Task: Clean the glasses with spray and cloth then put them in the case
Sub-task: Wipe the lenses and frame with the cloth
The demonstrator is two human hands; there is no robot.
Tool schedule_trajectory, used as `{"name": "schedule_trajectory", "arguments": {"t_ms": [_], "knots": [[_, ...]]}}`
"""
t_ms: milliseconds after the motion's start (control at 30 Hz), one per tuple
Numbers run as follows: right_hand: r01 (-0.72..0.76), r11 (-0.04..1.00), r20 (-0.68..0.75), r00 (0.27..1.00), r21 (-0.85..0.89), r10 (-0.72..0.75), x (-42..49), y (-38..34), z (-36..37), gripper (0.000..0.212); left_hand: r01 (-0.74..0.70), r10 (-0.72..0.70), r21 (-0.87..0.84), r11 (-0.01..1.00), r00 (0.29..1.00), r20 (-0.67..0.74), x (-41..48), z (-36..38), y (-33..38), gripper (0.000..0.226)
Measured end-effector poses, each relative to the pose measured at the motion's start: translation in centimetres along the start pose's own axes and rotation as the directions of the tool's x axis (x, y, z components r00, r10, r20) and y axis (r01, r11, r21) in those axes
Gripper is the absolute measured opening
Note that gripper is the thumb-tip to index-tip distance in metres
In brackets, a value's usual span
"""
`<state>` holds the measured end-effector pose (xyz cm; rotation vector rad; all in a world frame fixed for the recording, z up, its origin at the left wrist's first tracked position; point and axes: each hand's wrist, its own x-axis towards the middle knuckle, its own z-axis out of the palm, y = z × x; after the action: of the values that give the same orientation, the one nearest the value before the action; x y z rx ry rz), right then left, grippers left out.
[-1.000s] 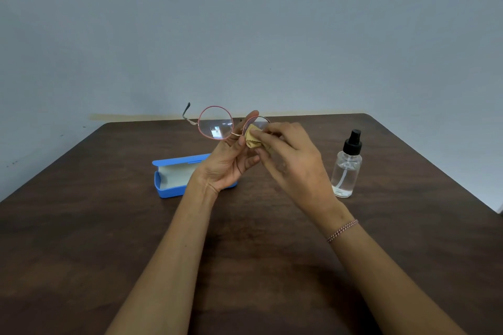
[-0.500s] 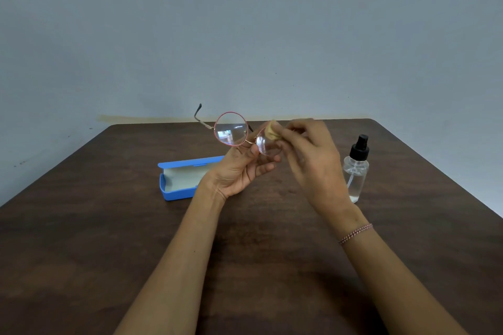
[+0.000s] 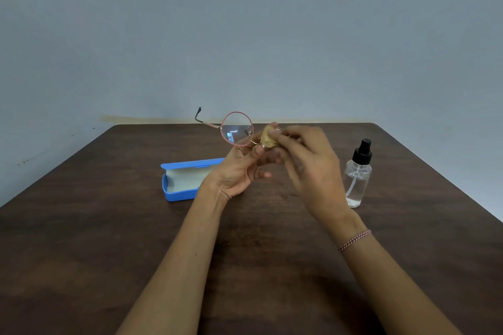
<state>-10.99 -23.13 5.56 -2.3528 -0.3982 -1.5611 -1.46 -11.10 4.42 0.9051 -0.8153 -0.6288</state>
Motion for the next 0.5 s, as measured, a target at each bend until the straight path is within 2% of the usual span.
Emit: {"name": "schedule_trajectory", "arguments": {"t_ms": [133, 300, 400, 500], "knots": [[0.044, 0.999, 0.053, 0.998, 0.030, -0.046, 0.0, -0.3, -0.2, 0.024, -0.036, 0.036, -0.036, 0.999, 0.999, -0.014, 0.1, -0.5, 0.2, 0.063], [-0.077, 0.996, 0.026, 0.997, -0.038, 0.078, 0.2, 0.6, -0.5, 0.028, -0.039, 0.039, 0.014, 0.999, 0.999, -0.007, 0.3, 0.1, 0.2, 0.061], [-0.032, 0.999, 0.019, 0.999, 0.020, 0.032, 0.2, 0.2, -0.1, 0.027, -0.055, 0.055, 0.013, 0.998, 0.998, -0.032, 0.3, 0.4, 0.2, 0.060], [0.047, 0.997, 0.077, 0.996, 0.063, -0.052, 0.1, -0.1, -0.1, 0.027, -0.096, 0.094, -0.027, 0.995, 0.994, -0.057, 0.2, 0.2, 0.4, 0.057]]}}
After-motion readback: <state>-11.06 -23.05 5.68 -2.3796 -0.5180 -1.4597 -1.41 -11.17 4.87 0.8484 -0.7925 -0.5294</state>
